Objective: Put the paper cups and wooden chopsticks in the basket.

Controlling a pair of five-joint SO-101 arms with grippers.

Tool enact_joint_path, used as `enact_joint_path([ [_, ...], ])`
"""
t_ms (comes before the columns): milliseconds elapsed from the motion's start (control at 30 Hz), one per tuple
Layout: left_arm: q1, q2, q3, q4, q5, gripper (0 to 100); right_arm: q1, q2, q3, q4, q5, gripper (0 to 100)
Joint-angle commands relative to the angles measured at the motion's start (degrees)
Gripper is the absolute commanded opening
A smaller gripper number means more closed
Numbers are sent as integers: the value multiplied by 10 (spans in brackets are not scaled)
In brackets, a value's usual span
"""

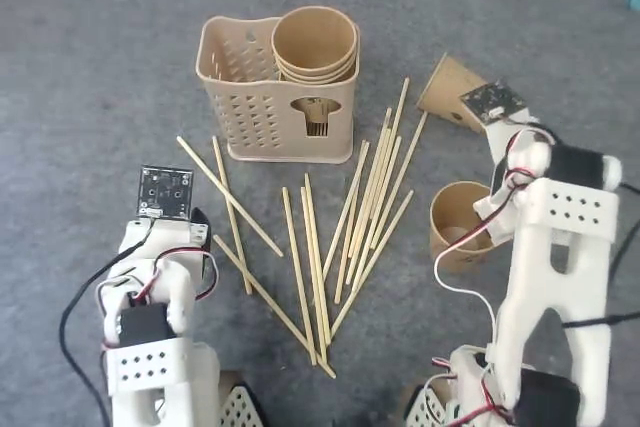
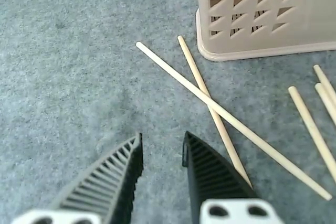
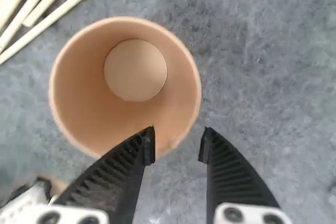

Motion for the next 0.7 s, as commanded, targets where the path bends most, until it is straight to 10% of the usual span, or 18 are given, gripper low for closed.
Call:
enact_joint_path([
  [0, -3, -10, -2, 1, -6, 123, 8, -23, 33, -55, 4, 140],
  [667, -3, -10, -2, -2, -7, 123, 36, -23, -39, -36, -98, 8],
])
